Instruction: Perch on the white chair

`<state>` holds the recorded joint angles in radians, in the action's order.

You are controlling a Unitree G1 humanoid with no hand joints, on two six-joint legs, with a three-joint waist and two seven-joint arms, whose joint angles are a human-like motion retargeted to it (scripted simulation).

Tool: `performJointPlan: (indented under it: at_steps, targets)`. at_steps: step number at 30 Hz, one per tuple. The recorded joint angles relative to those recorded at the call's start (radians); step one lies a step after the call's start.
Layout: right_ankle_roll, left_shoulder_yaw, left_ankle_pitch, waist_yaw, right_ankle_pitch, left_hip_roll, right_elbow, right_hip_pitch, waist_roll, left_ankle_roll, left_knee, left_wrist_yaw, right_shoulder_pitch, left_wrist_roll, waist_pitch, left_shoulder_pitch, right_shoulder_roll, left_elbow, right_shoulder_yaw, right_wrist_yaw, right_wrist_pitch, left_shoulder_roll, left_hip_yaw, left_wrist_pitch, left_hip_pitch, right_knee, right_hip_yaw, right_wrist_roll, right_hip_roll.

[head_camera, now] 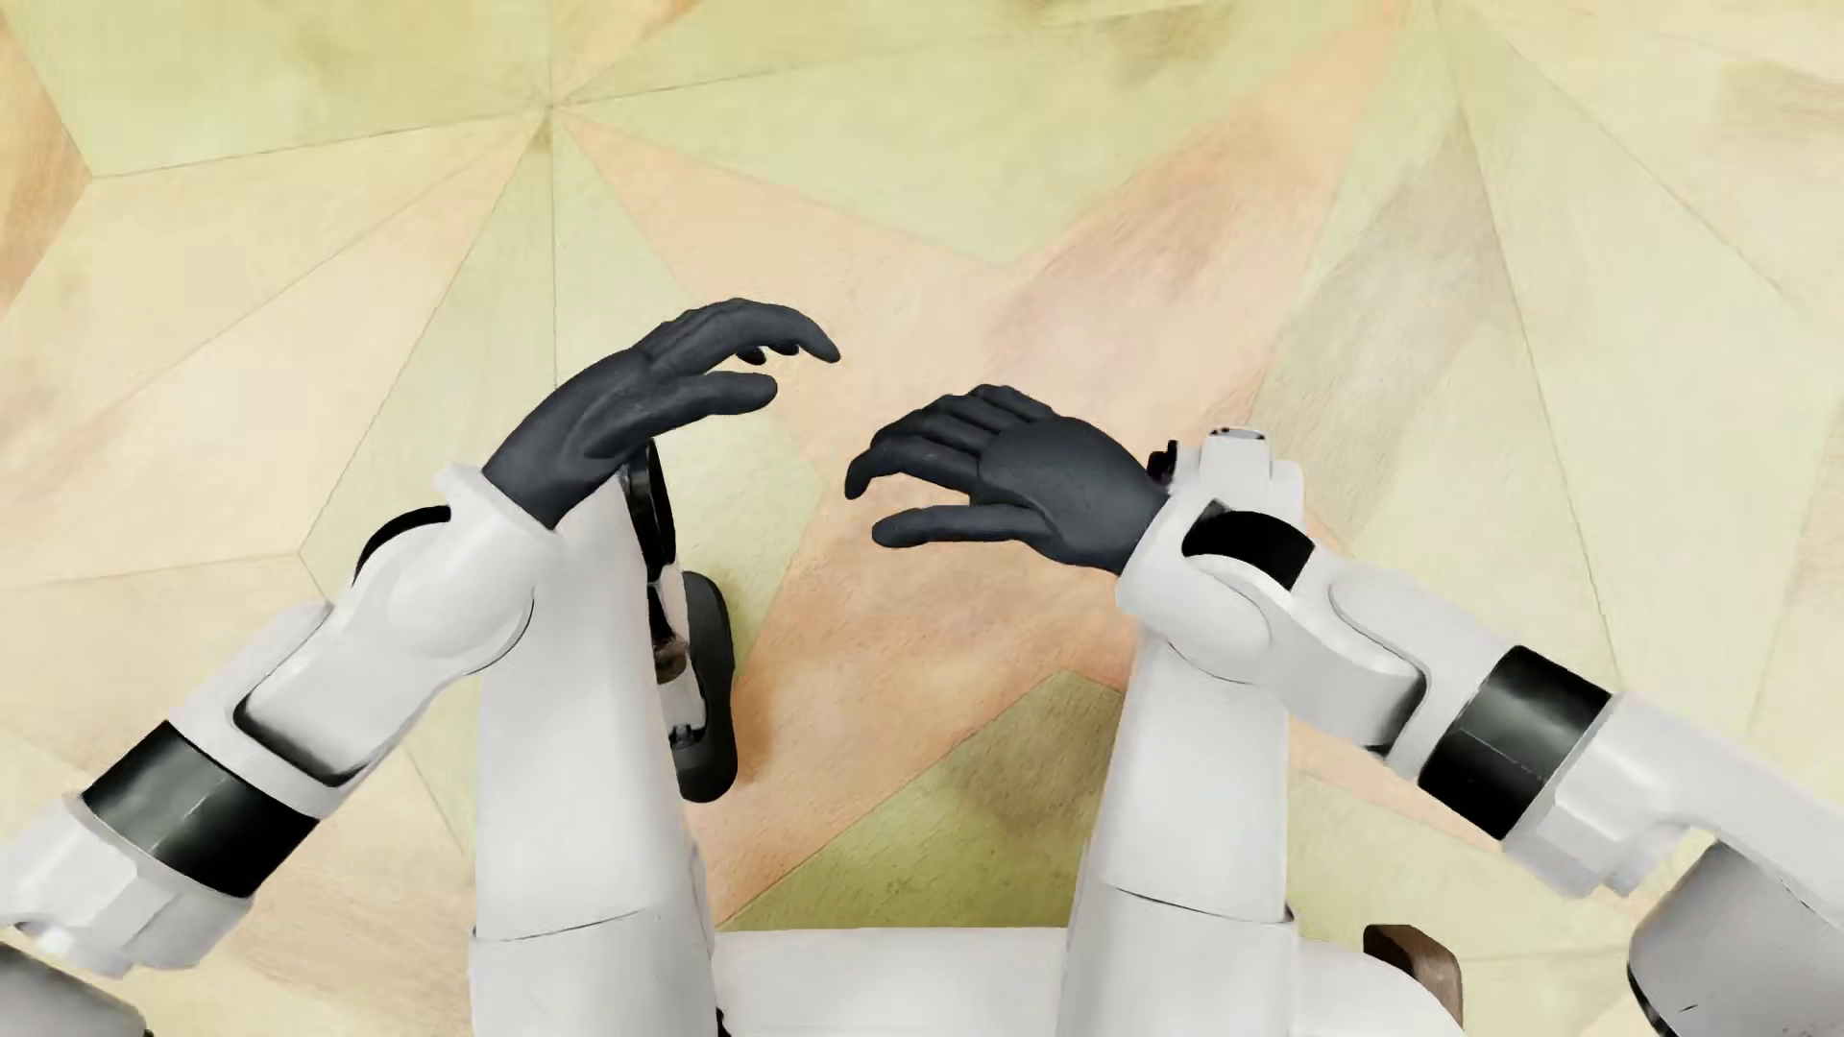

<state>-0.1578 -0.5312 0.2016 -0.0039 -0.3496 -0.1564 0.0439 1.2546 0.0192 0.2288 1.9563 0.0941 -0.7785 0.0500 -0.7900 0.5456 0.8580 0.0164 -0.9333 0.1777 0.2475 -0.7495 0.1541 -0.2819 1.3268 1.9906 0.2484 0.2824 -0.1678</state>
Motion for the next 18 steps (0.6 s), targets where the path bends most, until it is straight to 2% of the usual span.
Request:
performJointPlan:
  at_steps: [1, 2, 3, 5, 6, 7, 8, 9, 10, 11, 12, 13, 14, 15, 16, 17, 18]
  targets:
    - [0.004, 0.049, -0.001, 0.000, -0.003, 0.000, 0.067, -0.035, 0.001, -0.002, 0.000, -0.003, 0.080, 0.032, 0.025, -0.060, -0.059, -0.062, 0.085, -0.036, 0.005, 0.069, -0.002, 0.001, -0.033, 0.001, -0.005, 0.022, -0.003]
    - [0.006, 0.098, -0.004, 0.000, -0.003, 0.003, 0.128, -0.063, 0.001, -0.007, -0.003, 0.019, 0.159, 0.041, 0.049, -0.116, -0.114, -0.121, 0.170, -0.040, -0.005, 0.131, -0.004, 0.009, -0.059, -0.001, -0.009, 0.029, -0.007]
    - [0.008, 0.147, -0.006, 0.000, -0.002, 0.004, 0.184, -0.086, -0.001, -0.009, -0.009, 0.058, 0.235, 0.026, 0.070, -0.165, -0.165, -0.183, 0.250, 0.000, -0.022, 0.186, -0.005, 0.012, -0.082, -0.005, -0.012, 0.019, -0.008]
    - [0.016, 0.233, -0.014, 0.002, 0.008, 0.014, 0.278, -0.117, -0.002, -0.018, -0.021, 0.157, 0.363, -0.004, 0.098, -0.245, -0.244, -0.295, 0.385, 0.110, -0.060, 0.286, -0.008, 0.022, -0.117, -0.015, -0.017, -0.035, -0.007]
    - [0.017, 0.258, -0.017, 0.004, 0.013, 0.021, 0.334, -0.130, 0.000, -0.026, -0.026, 0.211, 0.416, -0.044, 0.111, -0.278, -0.282, -0.368, 0.437, 0.160, -0.086, 0.329, -0.008, 0.031, -0.132, -0.019, -0.019, -0.081, -0.007]
    - [0.014, 0.279, -0.022, 0.006, 0.019, 0.027, 0.406, -0.147, 0.004, -0.033, -0.029, 0.238, 0.456, -0.083, 0.120, -0.308, -0.320, -0.454, 0.480, 0.178, -0.116, 0.365, -0.008, 0.050, -0.148, -0.024, -0.020, -0.129, -0.007]
    - [0.025, 0.296, -0.023, 0.003, 0.023, 0.038, 0.501, -0.162, 0.004, -0.043, -0.033, 0.223, 0.482, -0.105, 0.127, -0.330, -0.355, -0.555, 0.521, 0.159, -0.144, 0.391, -0.014, 0.080, -0.169, -0.027, -0.029, -0.185, -0.010]
    - [0.019, 0.308, -0.024, 0.003, 0.027, 0.041, 0.614, -0.179, 0.008, -0.054, -0.034, 0.163, 0.490, -0.113, 0.134, -0.344, -0.383, -0.674, 0.550, 0.108, -0.178, 0.405, -0.014, 0.121, -0.185, -0.032, -0.030, -0.241, -0.009]
    - [0.015, 0.305, -0.023, 0.004, 0.028, 0.042, 0.736, -0.198, 0.011, -0.067, -0.034, 0.077, 0.496, -0.104, 0.140, -0.350, -0.402, -0.803, 0.571, 0.041, -0.218, 0.410, -0.017, 0.166, -0.202, -0.035, -0.032, -0.272, -0.008]
    - [0.017, 0.290, -0.020, 0.004, 0.029, 0.043, 0.852, -0.213, 0.013, -0.077, -0.033, -0.019, 0.508, -0.066, 0.149, -0.350, -0.409, -0.941, 0.583, -0.023, -0.247, 0.409, -0.022, 0.200, -0.217, -0.036, -0.038, -0.275, -0.007]
    - [0.017, 0.265, -0.018, 0.006, 0.029, 0.043, 0.955, -0.226, 0.015, -0.086, -0.031, -0.133, 0.527, 0.003, 0.155, -0.345, -0.410, -1.067, 0.589, -0.095, -0.263, 0.411, -0.026, 0.220, -0.232, -0.038, -0.042, -0.250, -0.007]
    - [0.016, 0.227, -0.017, 0.006, 0.029, 0.047, 1.036, -0.238, 0.019, -0.093, -0.031, -0.216, 0.553, 0.104, 0.163, -0.347, -0.409, -1.160, 0.589, -0.154, -0.262, 0.419, -0.027, 0.213, -0.242, -0.039, -0.045, -0.208, -0.009]
    - [0.015, 0.188, -0.016, 0.006, 0.027, 0.052, 1.088, -0.248, 0.023, -0.098, -0.030, -0.295, 0.591, 0.217, 0.172, -0.366, -0.408, -1.208, 0.594, -0.238, -0.257, 0.440, -0.029, 0.199, -0.249, -0.040, -0.048, -0.133, -0.015]
    - [0.017, 0.180, -0.015, 0.006, 0.028, 0.050, 1.100, -0.253, 0.025, -0.099, -0.030, -0.339, 0.636, 0.286, 0.179, -0.396, -0.409, -1.233, 0.599, -0.311, -0.238, 0.461, -0.030, 0.188, -0.253, -0.041, -0.049, -0.059, -0.014]
    - [0.019, 0.199, -0.016, 0.006, 0.027, 0.048, 1.096, -0.258, 0.026, -0.097, -0.029, -0.356, 0.688, 0.297, 0.187, -0.441, -0.412, -1.242, 0.617, -0.370, -0.218, 0.478, -0.031, 0.189, -0.256, -0.042, -0.050, -0.021, -0.013]
    - [0.020, 0.229, -0.015, 0.006, 0.027, 0.046, 1.085, -0.260, 0.029, -0.095, -0.030, -0.332, 0.741, 0.273, 0.194, -0.484, -0.418, -1.244, 0.639, -0.388, -0.201, 0.490, -0.031, 0.195, -0.258, -0.043, -0.050, 0.004, -0.013]
    - [0.021, 0.256, -0.016, 0.006, 0.027, 0.046, 1.068, -0.262, 0.029, -0.093, -0.031, -0.324, 0.795, 0.235, 0.201, -0.522, -0.428, -1.233, 0.670, -0.406, -0.194, 0.495, -0.032, 0.195, -0.260, -0.042, -0.050, -0.009, -0.015]
